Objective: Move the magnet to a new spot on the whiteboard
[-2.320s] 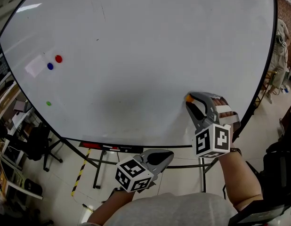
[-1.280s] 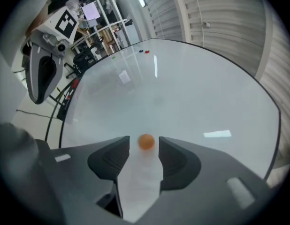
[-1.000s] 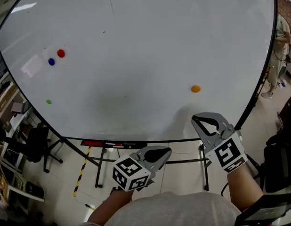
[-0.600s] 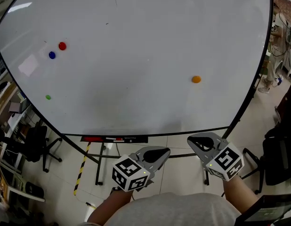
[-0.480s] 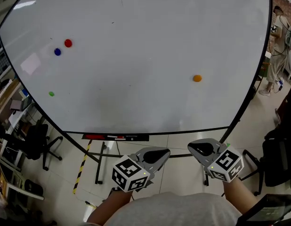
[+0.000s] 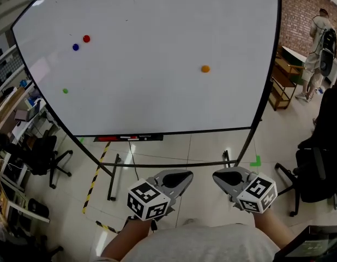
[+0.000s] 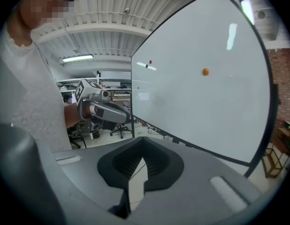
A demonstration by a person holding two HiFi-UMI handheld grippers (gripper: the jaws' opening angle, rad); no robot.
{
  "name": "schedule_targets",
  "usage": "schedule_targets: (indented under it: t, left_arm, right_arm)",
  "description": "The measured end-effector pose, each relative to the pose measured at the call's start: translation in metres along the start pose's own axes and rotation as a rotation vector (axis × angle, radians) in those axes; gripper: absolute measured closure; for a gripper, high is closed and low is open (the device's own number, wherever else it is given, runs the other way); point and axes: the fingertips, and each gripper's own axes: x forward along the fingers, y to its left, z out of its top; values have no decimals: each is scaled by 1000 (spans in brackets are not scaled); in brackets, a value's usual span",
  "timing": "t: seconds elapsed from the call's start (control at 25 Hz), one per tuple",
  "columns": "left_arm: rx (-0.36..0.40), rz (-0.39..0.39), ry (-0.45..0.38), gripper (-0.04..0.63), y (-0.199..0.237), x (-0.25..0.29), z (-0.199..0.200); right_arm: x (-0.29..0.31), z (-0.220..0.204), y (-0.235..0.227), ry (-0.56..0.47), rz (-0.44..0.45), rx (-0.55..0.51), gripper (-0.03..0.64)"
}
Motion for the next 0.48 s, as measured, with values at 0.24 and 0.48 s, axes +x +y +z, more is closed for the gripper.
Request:
schedule_targets:
  t: [0.24, 0.48]
  left_arm:
    - [-9, -31, 27, 611, -111, -10, -23]
    - [19, -67, 41, 611, -167, -21, -19]
  right_arm:
    - [-76, -20, 66, -62, 0, 73, 614]
    - [-111, -20, 112, -75, 0, 97, 614]
